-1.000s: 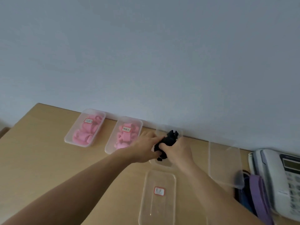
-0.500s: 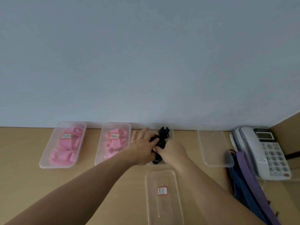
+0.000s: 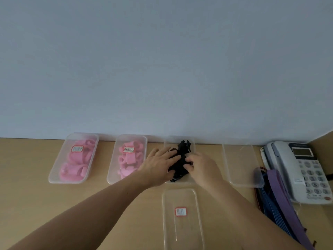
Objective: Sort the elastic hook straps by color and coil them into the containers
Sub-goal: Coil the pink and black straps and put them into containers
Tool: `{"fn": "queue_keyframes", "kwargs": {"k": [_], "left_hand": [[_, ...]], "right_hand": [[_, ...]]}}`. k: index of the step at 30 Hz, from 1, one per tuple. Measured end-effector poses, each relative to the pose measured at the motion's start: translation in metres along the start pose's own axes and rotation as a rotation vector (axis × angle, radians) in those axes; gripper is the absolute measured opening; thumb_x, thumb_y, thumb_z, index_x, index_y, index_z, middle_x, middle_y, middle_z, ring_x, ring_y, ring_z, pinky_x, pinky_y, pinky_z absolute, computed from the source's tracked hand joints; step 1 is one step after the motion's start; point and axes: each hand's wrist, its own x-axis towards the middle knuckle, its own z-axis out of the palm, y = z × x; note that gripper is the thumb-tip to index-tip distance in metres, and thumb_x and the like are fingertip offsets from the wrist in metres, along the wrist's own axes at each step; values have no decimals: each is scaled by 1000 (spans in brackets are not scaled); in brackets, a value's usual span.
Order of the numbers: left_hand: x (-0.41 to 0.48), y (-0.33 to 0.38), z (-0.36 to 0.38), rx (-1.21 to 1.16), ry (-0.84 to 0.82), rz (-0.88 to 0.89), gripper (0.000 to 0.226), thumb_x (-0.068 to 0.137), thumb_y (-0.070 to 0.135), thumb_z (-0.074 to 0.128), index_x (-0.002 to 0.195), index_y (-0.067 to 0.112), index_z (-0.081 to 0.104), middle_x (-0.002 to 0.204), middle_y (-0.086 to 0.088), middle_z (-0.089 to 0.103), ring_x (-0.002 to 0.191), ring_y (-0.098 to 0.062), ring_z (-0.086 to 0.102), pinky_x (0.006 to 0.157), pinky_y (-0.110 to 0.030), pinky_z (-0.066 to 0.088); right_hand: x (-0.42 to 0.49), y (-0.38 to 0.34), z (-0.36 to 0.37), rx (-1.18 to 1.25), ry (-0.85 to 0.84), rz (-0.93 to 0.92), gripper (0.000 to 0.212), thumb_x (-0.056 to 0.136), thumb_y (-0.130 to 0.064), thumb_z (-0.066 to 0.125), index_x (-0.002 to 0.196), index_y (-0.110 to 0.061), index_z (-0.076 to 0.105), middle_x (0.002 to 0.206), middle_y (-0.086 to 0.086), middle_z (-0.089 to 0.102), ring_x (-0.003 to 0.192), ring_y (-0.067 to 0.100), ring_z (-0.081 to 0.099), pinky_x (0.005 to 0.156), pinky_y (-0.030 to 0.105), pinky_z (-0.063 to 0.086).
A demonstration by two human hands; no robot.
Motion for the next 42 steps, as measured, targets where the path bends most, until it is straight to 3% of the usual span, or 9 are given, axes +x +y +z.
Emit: {"fn": "queue_keyframes", "kwargs": {"k": [6, 11, 17, 22, 29, 33, 36, 38, 42], "left_hand": [[-1, 5, 0, 85, -39, -61, 61, 95, 55, 36, 146, 23, 44, 163, 5, 22, 151, -15, 7, 119, -49, 8], [-4, 14, 2, 34, 25, -104, 69, 91, 53, 40, 153, 28, 24, 160, 6, 28, 151, -19, 8, 121, -46, 8], [-9, 23, 2, 70, -73, -180, 60, 101, 49, 27, 156, 34, 11, 165, 4, 11, 152, -20, -9, 122, -50, -2], [-13, 31, -4, 34, -95, -213, 60, 102, 44, 24, 157, 27, 8, 166, 3, 6, 152, -20, -12, 122, -52, 2], [-45, 40, -21, -97, 62, -238, 60, 102, 44, 30, 157, 26, 14, 166, 8, 5, 152, -14, -10, 122, -44, -3], [-77, 48, -20, -142, 154, -187, 59, 101, 41, 38, 156, 24, 23, 164, 7, 15, 152, -14, -1, 121, -38, 2], [-101, 51, -13, -193, 116, -164, 57, 100, 37, 43, 154, 23, 28, 162, 7, 22, 152, -15, 6, 121, -40, 7], [-114, 52, -6, -206, 78, -150, 55, 99, 35, 44, 152, 23, 32, 159, 5, 29, 150, -15, 14, 121, -38, 13], [-135, 55, 9, -281, -9, -168, 52, 98, 32, 46, 148, 22, 38, 154, 3, 36, 145, -16, 25, 118, -36, 23]], "right_hand": [[-3, 13, 7, -76, 40, -70, 14, 90, -32, 62, 100, -23, 68, 102, -12, 59, 98, 16, 53, 69, 24, 33], [-3, 22, 4, -53, 19, -126, 27, 88, -30, 64, 115, -28, 60, 105, -11, 62, 100, 18, 54, 70, 26, 36], [-4, 22, 3, -97, -5, -255, 42, 95, -31, 55, 137, -31, 54, 131, -16, 58, 112, 15, 51, 88, 27, 46], [-2, 14, -8, -67, -49, -233, 44, 95, -32, 55, 139, -31, 51, 129, -10, 60, 115, 20, 53, 92, 33, 47], [-30, -11, -33, -74, 69, -208, 45, 94, -34, 56, 138, -25, 52, 131, -5, 59, 116, 22, 50, 98, 34, 43], [-66, -27, -28, -56, 119, -146, 46, 93, -33, 58, 137, -22, 53, 131, -4, 57, 121, 21, 48, 99, 33, 42], [-95, -33, -14, -34, 127, 30, 35, 92, -33, 57, 126, -22, 59, 118, -1, 61, 113, 23, 54, 85, 32, 46], [-116, -34, -3, -53, 80, 144, 30, 91, -37, 56, 115, -20, 60, 108, 1, 60, 104, 24, 57, 76, 31, 46], [-143, -34, 19, -115, -71, 310, 47, 89, -52, 57, 119, -16, 54, 116, 5, 57, 110, 28, 55, 84, 34, 45]]}}
